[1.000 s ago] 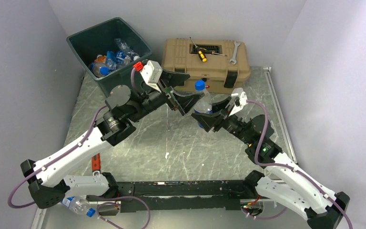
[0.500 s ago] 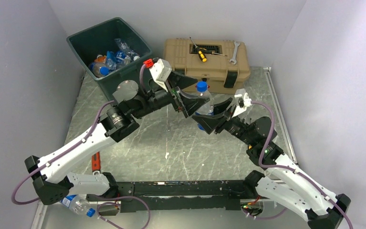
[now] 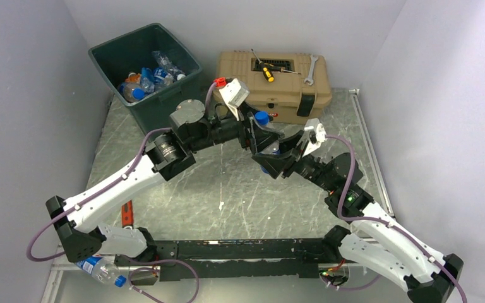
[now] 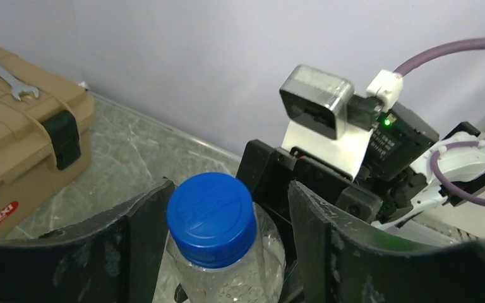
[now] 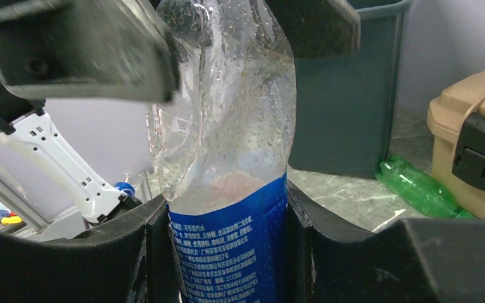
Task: Put the plastic bottles in the bin
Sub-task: Pick up the plastic bottle from the corner of the board, then place the plastic bottle in the trash bin.
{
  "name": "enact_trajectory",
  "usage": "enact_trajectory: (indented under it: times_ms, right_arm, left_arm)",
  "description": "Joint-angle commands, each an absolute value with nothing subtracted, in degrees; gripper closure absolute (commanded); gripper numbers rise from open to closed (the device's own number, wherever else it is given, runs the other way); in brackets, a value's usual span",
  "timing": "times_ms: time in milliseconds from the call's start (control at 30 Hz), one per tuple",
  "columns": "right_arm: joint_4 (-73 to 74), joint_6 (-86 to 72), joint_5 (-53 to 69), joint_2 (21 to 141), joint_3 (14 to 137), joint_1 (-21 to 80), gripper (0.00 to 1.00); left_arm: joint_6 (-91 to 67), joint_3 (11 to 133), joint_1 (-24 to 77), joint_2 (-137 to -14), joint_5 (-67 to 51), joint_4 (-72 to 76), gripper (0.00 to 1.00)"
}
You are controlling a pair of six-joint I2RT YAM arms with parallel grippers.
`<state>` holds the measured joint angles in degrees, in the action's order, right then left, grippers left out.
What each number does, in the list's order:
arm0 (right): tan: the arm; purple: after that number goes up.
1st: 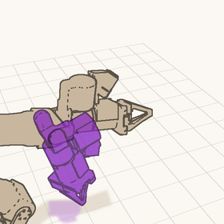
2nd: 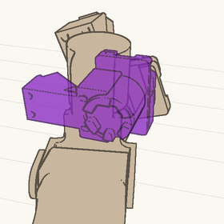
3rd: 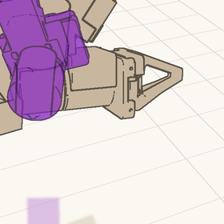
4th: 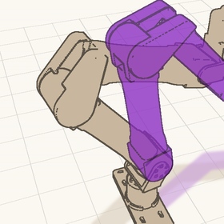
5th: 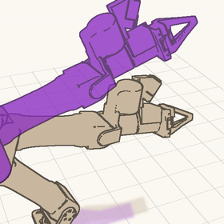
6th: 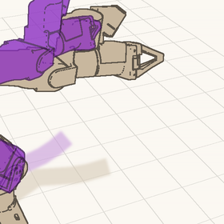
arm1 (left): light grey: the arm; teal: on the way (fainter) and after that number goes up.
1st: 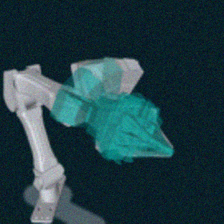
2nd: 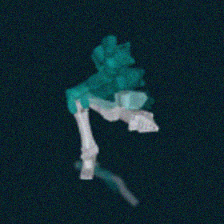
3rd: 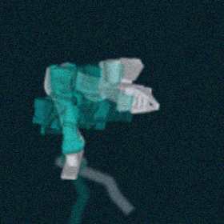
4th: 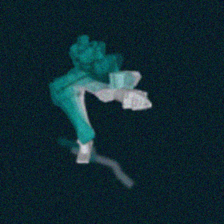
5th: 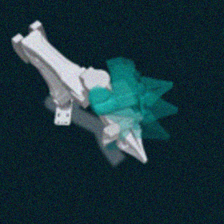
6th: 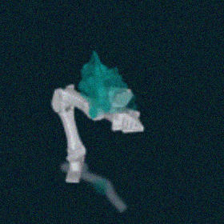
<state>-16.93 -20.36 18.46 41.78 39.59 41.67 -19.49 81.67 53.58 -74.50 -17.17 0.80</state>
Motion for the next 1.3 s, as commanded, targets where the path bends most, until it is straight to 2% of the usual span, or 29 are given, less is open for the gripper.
enact_trajectory:
  times_ms: [0, 133, 167, 267, 300, 333, 367, 400, 433, 467, 633, 700, 800, 900, 1133, 1267]
  right_arm:
    - [-19.5, -18.1, 18.0, 40.2, 40.3, 41.9, 0.67]
    - [-20.8, -17.9, 17.1, 39.4, 39.9, 41.9, 0.67]
    - [-21.0, -17.8, 16.9, 39.2, 39.8, 41.9, 0.67]
    - [-20.7, -17.8, 17.4, 39.2, 40.2, 41.9, 0.65]
    - [-20.2, -17.8, 17.7, 39.3, 40.5, 41.9, 0.62]
    - [-19.6, -18.0, 17.9, 39.5, 40.9, 41.9, 0.52]
    - [-18.8, -18.2, 18.2, 39.5, 41.3, 41.9, 0.37]
    - [-17.8, -18.3, 18.2, 39.4, 41.8, 41.9, 0.18]
    - [-16.3, -18.4, 17.8, 39.2, 42.5, 41.9, 0.02]
    - [-14.4, -18.2, 17.3, 38.9, 43.5, 41.9, 0.01]
    - [-4.4, -16.3, 12.6, 36.0, 48.0, 41.9, 0.00]
    - [-2.4, -16.5, 10.1, 34.3, 48.3, 41.9, 0.00]
    - [-0.7, -17.0, 7.9, 31.8, 47.6, 41.9, 0.00]
    - [-0.3, -17.9, 6.4, 29.0, 46.3, 41.9, 0.00]
    - [-0.7, -20.2, 6.2, 26.5, 41.4, 41.9, 0.00]
    - [-0.3, -20.8, 5.1, 26.2, 40.3, 41.9, 0.00]
  left_arm:
    - [-20.4, 85.0, 53.4, -75.3, -20.0, -1.6, 0.30]
    - [-20.3, 85.0, 53.5, -75.6, -20.3, -3.5, 0.31]
    - [-20.3, 84.7, 53.5, -75.4, -20.3, -3.7, 0.38]
    - [-20.1, 84.4, 53.4, -75.1, -20.3, -3.6, 0.75]
    - [-19.8, 84.4, 53.5, -74.9, -20.0, -3.5, 0.85]
    - [-19.5, 84.4, 53.4, -74.6, -19.4, -3.4, 0.97]
    - [-18.9, 84.5, 53.5, -74.1, -18.0, -3.3, 1.00]
    - [-18.2, 84.7, 53.4, -73.6, -16.4, -3.2, 1.00]
    - [-17.2, 85.3, 53.5, -72.8, -14.2, -3.5, 1.00]
    - [-15.0, 86.2, 53.4, -72.0, -11.7, -4.0, 1.00]
    - [2.9, 96.8, 51.8, -72.8, 5.3, -5.9, 1.00]
    - [5.6, 103.6, 44.9, -75.8, 9.5, -8.0, 1.00]
    - [2.2, 109.6, 32.3, -79.4, 8.8, -8.2, 1.00]
    - [0.4, 109.7, 24.1, -81.2, 6.4, -2.2, 1.00]
    - [0.4, 105.6, 15.3, -88.8, 6.7, 20.7, 1.00]
    - [1.6, 110.7, 13.7, -96.0, 10.0, 17.6, 1.00]
